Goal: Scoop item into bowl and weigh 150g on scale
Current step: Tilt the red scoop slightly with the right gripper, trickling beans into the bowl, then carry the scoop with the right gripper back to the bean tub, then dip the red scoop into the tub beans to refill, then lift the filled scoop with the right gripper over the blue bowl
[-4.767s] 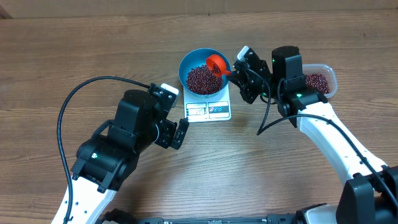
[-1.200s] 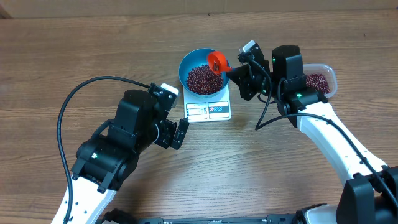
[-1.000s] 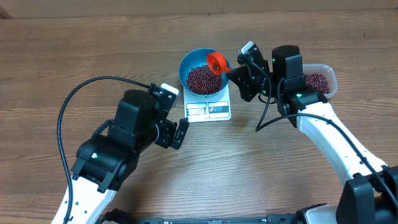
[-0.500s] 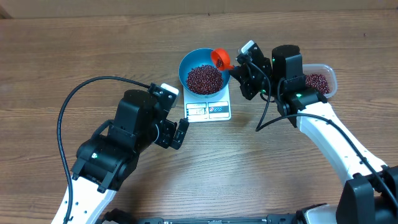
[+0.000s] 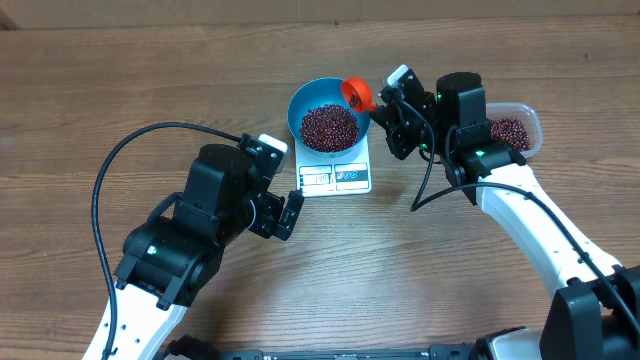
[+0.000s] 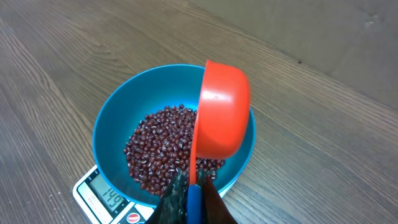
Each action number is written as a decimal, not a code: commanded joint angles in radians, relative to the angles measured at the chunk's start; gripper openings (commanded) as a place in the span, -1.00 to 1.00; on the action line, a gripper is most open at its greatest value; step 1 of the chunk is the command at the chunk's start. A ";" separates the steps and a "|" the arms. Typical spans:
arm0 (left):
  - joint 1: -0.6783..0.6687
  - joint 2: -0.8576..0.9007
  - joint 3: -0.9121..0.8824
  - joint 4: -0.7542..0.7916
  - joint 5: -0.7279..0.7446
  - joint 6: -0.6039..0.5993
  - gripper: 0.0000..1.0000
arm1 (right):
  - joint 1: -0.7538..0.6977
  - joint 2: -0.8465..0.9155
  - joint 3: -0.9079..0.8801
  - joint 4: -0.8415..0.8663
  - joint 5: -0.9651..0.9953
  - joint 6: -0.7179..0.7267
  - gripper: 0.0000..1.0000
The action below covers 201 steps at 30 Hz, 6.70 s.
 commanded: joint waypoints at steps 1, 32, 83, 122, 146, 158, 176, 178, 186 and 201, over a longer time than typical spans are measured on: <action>-0.006 -0.006 -0.003 0.001 -0.006 -0.006 0.99 | 0.005 0.003 0.035 -0.001 -0.062 0.003 -0.93; -0.006 -0.006 -0.003 0.002 -0.006 -0.006 0.99 | 0.008 0.003 0.035 -0.019 -0.002 -0.024 -0.93; -0.006 -0.006 -0.003 0.001 -0.006 -0.006 0.99 | -0.003 0.003 0.035 -0.018 -0.036 -0.022 -0.93; -0.006 -0.004 -0.003 0.001 -0.006 -0.006 0.99 | -0.265 -0.161 0.036 -0.082 -0.202 0.516 -0.93; -0.006 0.007 -0.003 0.001 -0.006 -0.006 0.99 | -0.547 -0.269 0.036 -0.327 -0.200 0.481 -0.93; -0.006 0.007 -0.003 0.000 -0.006 -0.006 0.99 | -0.546 -0.269 0.036 -0.389 0.089 0.192 -0.93; -0.006 0.007 -0.003 0.000 -0.006 -0.006 0.99 | -0.306 -0.238 0.036 -0.514 0.710 -0.061 -0.93; -0.006 0.007 -0.003 0.000 -0.006 -0.006 0.99 | -0.288 -0.218 0.035 -0.518 0.755 -0.054 -0.93; -0.006 0.007 -0.003 0.000 -0.006 -0.006 0.99 | -0.282 -0.189 0.036 -0.517 0.710 0.022 -0.93; -0.006 0.007 -0.003 0.000 -0.006 -0.006 0.99 | -0.022 -0.341 0.036 -0.321 0.363 0.022 -0.93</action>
